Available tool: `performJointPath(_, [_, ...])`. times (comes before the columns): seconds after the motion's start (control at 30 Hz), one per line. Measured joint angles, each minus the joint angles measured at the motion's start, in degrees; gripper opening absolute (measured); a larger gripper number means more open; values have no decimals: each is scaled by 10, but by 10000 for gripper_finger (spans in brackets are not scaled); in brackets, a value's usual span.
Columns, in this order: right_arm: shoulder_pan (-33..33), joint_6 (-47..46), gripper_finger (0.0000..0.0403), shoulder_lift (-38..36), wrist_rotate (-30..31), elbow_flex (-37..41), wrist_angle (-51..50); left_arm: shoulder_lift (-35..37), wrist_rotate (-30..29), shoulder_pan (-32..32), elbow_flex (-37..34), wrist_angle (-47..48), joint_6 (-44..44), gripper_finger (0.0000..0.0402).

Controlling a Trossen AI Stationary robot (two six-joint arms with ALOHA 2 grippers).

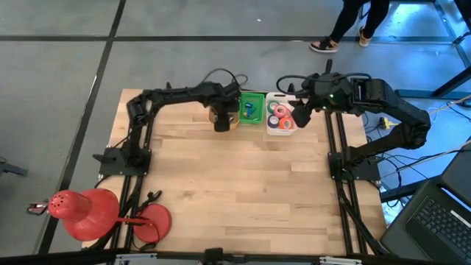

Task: Pick and place Stapler, Stapler remover, tape
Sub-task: Return to Home Position

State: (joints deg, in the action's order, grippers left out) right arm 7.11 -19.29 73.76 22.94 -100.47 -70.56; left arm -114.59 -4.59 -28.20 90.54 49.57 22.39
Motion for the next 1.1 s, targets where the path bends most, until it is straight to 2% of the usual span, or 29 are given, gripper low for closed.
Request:
performJointPath(0.13, [0,-1,212,-3,26,0,-27,88,176,-11,7,-58,-105,157])
performJointPath(0.2, [0,-2,212,-6,28,0,-32,138,235,-10,5,-106,-149,158])
performJointPath(0.27, [0,-2,212,-7,28,0,-32,194,260,0,-5,-162,-180,157])
performJointPath(0.4, [0,-2,212,-14,28,0,-53,320,261,43,-44,-258,-214,150])
performJointPath(0.53, [0,-2,212,-26,30,14,-57,442,200,114,-129,-342,-250,143])
performJointPath(0.73, [0,8,212,-35,30,28,-38,611,53,208,-286,-403,-295,139])
performJointPath(0.9, [0,18,212,-35,29,38,-29,727,-2,243,-406,-478,-350,138])
performJointPath(1.1, [0,19,212,-35,10,51,-27,824,-79,259,-511,-497,-405,132])
